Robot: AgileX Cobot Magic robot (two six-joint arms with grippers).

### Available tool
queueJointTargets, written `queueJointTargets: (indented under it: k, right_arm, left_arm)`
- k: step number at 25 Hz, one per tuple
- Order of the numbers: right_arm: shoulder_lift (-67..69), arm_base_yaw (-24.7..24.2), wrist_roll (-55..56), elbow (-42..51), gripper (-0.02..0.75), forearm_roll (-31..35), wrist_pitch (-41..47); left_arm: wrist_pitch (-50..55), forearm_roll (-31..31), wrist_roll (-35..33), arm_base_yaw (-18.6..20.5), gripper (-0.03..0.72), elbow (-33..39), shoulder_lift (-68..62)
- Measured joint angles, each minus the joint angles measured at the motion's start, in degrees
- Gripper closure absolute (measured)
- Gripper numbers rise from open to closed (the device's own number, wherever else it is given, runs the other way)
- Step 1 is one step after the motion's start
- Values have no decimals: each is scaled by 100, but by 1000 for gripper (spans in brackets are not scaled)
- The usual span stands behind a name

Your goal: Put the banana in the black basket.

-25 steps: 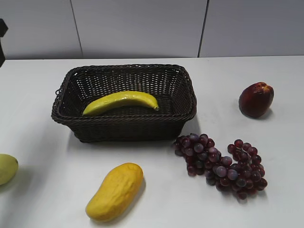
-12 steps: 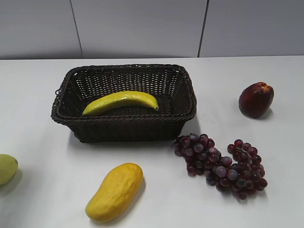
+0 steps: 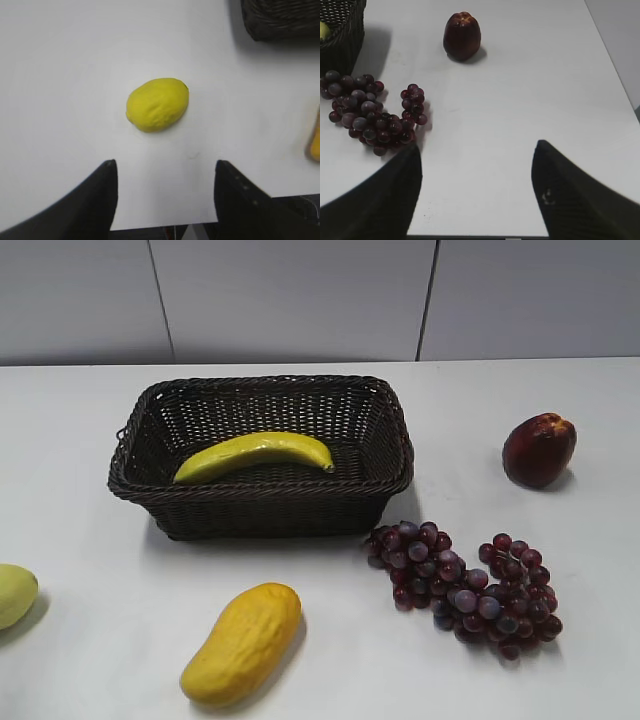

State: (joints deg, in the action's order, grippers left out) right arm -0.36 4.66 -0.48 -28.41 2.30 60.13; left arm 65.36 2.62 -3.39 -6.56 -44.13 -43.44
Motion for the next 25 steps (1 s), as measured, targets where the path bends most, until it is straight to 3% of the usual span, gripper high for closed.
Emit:
queueJointTargets:
  k: [11,25]
  right_arm:
    - [0,0,0,0,187,0,0]
    - [0,0,0,0,187,0,0]
  left_arm:
    - [306,123,17,0,96,898,2497]
    - [-263,129,17,0,96,1565,2888]
